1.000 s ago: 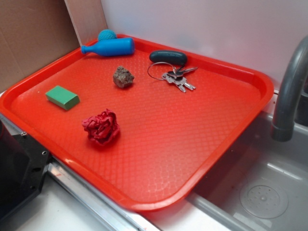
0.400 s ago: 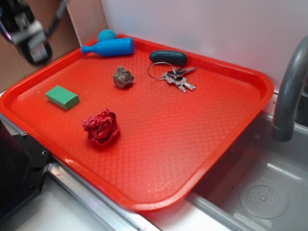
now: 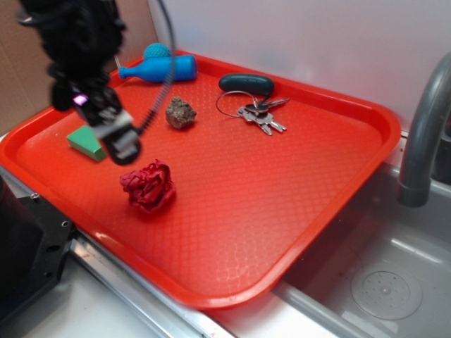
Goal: Grab the red paper.
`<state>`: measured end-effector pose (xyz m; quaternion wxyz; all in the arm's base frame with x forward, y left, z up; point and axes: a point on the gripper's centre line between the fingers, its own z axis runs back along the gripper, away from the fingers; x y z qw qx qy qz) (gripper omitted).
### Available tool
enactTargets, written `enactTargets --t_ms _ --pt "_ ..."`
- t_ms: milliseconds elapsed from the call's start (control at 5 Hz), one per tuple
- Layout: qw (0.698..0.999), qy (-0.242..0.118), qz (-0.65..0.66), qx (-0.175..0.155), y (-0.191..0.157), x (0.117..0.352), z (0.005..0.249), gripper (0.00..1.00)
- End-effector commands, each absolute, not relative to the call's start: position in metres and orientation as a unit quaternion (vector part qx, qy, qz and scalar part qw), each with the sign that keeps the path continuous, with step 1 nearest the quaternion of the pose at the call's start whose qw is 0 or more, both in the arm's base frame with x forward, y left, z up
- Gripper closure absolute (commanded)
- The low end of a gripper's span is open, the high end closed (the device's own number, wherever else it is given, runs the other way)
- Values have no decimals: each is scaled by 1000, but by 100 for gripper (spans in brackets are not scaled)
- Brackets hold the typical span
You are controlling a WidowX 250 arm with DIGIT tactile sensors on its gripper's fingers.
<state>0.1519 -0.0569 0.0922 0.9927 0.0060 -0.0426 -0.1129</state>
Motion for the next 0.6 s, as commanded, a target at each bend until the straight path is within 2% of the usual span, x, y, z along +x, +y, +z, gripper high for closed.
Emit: enactTargets --t_ms 0,200,400 --pt "989 -2 -145 -6 -63 186 35 0" --pt "982 65 -177 -3 -85 172 24 0" --pt "980 81 -180 3 -98 166 29 0"
